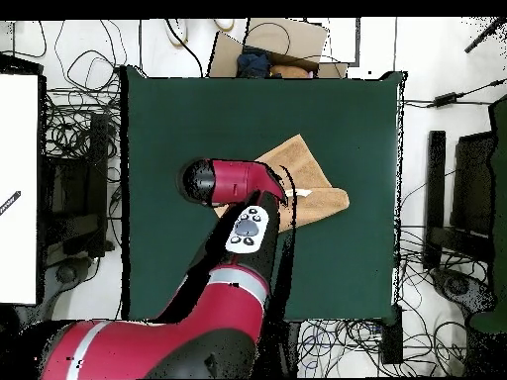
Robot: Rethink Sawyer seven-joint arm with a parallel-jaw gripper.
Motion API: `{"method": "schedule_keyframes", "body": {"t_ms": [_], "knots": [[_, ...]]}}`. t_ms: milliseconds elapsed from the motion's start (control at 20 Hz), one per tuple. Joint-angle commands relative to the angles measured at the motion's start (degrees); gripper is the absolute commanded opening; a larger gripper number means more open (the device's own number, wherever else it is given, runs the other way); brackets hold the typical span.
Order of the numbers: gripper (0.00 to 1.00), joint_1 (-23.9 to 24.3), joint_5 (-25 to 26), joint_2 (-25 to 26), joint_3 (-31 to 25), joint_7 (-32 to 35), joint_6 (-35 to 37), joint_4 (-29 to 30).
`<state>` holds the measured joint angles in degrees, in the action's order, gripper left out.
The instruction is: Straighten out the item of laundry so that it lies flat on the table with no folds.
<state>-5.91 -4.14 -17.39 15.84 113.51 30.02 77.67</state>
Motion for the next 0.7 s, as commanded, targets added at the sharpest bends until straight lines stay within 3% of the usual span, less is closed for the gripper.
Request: {"method": "schedule_keyframes", "body": {"t_ms": [50,450,700], "knots": [[1.00,-2.17,-3.63,2.30,1.60,17.46,4.97,4.43],[1.00,-3.73,-5.68,3.71,3.15,17.60,3.69,5.94],[1.00,-3.80,-6.56,4.87,5.15,17.19,5.91,3.73]]}}
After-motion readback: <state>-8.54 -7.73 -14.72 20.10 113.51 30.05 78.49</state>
